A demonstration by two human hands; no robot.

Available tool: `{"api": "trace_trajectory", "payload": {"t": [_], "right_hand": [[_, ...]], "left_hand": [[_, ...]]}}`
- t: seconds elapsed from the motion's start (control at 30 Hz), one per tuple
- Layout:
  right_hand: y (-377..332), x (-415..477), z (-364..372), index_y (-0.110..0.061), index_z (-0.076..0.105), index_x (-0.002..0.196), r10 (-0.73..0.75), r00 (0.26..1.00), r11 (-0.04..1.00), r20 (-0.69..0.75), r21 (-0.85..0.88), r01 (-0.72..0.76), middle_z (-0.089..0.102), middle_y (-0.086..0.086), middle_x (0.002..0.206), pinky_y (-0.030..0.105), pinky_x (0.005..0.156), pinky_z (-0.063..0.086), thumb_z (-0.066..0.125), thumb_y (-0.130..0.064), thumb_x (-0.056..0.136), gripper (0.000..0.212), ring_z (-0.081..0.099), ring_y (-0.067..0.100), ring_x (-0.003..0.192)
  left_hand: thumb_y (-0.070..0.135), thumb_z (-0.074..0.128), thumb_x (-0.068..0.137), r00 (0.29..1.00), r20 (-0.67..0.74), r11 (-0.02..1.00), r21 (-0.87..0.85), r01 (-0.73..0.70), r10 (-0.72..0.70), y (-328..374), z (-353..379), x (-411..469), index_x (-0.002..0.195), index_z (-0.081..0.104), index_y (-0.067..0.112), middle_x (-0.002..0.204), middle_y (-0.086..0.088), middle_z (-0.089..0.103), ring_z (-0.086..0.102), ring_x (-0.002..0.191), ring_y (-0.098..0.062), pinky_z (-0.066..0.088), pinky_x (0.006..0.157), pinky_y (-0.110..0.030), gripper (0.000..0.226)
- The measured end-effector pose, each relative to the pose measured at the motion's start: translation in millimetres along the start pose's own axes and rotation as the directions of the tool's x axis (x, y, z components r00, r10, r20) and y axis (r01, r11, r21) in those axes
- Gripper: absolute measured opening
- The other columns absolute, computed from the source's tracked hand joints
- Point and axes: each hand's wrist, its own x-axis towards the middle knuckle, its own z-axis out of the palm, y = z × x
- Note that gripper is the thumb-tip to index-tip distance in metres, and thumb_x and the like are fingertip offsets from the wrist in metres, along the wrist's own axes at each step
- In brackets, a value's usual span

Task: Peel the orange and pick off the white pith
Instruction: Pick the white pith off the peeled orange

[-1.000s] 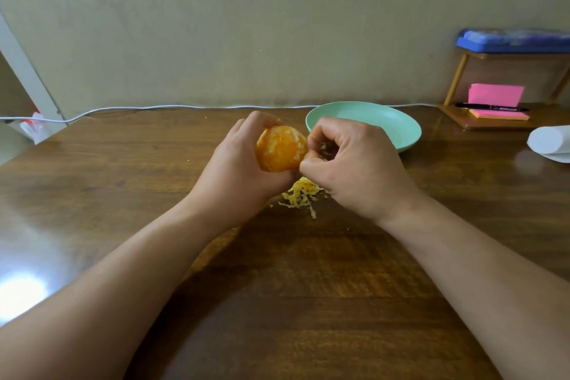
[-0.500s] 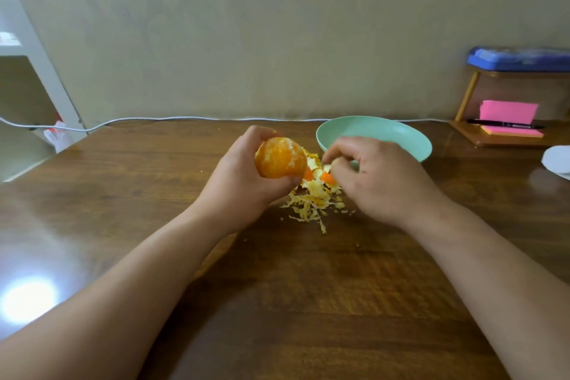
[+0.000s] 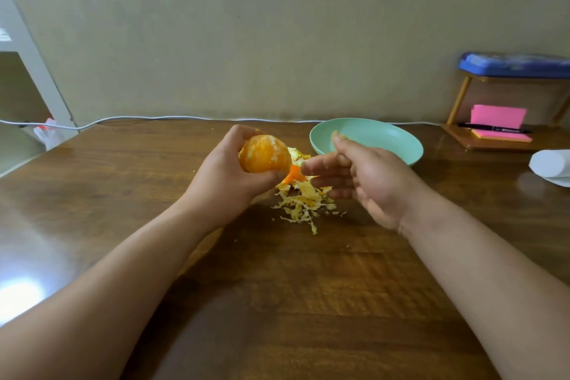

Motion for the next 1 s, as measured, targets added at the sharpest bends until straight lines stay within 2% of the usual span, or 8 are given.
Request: {"api": "trace_trajectory", "payload": {"t": [0.2,0.3,0.43,0.63,0.73,0.83,0.9,1.0], "right_hand": [[3,5,-8,-0.011,0.080,0.114,0.106,0.989,0.982,0.102,0.146,-0.120,0.082,0.005,0.110,0.035,0.083,0.054,0.030,-0.054,0.114,0.067,0.076,0.024,0.109],[9,5,-7,-0.022,0.079,0.110,-0.160,0.987,0.962,-0.019,-0.228,0.151,0.080,-0.002,0.103,0.033,0.080,0.060,0.068,-0.028,0.105,0.013,0.076,0.020,0.101],[16,5,-3,-0.030,0.075,0.099,-0.367,0.930,0.775,-0.031,-0.563,0.287,0.073,-0.010,0.092,0.031,0.073,0.059,0.077,-0.026,0.099,0.004,0.068,0.010,0.083],[11,0,3,-0.033,0.069,0.130,-0.410,0.905,0.509,0.111,-0.796,0.328,0.062,-0.015,0.129,0.031,0.100,0.052,0.060,-0.023,0.104,0.029,0.054,0.007,0.121],[13,-1,7,-0.028,0.076,0.108,-0.346,0.930,0.463,0.128,-0.838,0.287,0.068,-0.010,0.111,0.040,0.091,0.053,0.037,-0.061,0.107,0.050,0.057,0.010,0.107],[14,-4,9,-0.022,0.074,0.088,-0.345,0.935,0.504,0.079,-0.825,0.256,0.068,-0.004,0.096,0.042,0.089,0.050,0.031,-0.053,0.112,0.058,0.058,0.010,0.096],[15,-2,8,-0.025,0.076,0.117,-0.369,0.919,0.417,0.138,-0.860,0.296,0.070,-0.007,0.125,0.043,0.106,0.048,0.046,-0.037,0.110,0.033,0.055,0.011,0.121],[14,-2,9,-0.032,0.063,0.147,-0.365,0.913,0.381,0.183,-0.866,0.325,0.055,-0.014,0.154,0.042,0.121,0.040,0.056,-0.038,0.105,0.042,0.042,0.010,0.144]], "left_hand": [[0.042,0.090,0.081,1.000,0.010,1.000,-0.013,0.007,-0.007,2,1,-1,0.139,0.050,0.039,0.125,0.014,0.059,0.061,0.110,-0.009,0.055,0.087,-0.029,0.071],[0.042,0.090,0.081,1.000,0.019,1.000,-0.014,0.012,-0.011,3,1,-1,0.137,0.048,0.041,0.125,0.014,0.057,0.060,0.110,-0.009,0.055,0.087,-0.030,0.070],[0.045,0.089,0.080,1.000,0.012,1.000,0.000,0.012,-0.012,2,1,-1,0.140,0.048,0.040,0.128,0.012,0.057,0.060,0.111,-0.012,0.055,0.087,-0.030,0.073],[0.044,0.089,0.081,1.000,0.014,1.000,-0.005,-0.002,0.002,2,2,-1,0.137,0.047,0.041,0.122,0.018,0.055,0.059,0.107,-0.006,0.051,0.080,-0.022,0.070],[0.043,0.090,0.080,1.000,0.014,1.000,-0.009,-0.005,0.005,2,3,-1,0.134,0.047,0.043,0.119,0.020,0.055,0.059,0.106,-0.004,0.051,0.077,-0.019,0.069],[0.042,0.091,0.081,1.000,0.016,1.000,0.000,-0.009,0.009,3,4,-1,0.134,0.047,0.043,0.119,0.019,0.054,0.059,0.104,-0.004,0.050,0.070,-0.013,0.069],[0.039,0.091,0.082,1.000,0.020,1.000,-0.017,-0.011,0.012,4,4,-2,0.132,0.046,0.043,0.116,0.023,0.052,0.058,0.101,-0.002,0.051,0.061,-0.010,0.067],[0.042,0.090,0.081,1.000,0.020,1.000,0.002,-0.015,0.015,3,3,-2,0.133,0.046,0.043,0.117,0.023,0.053,0.058,0.104,-0.001,0.049,0.072,-0.013,0.068]]}}
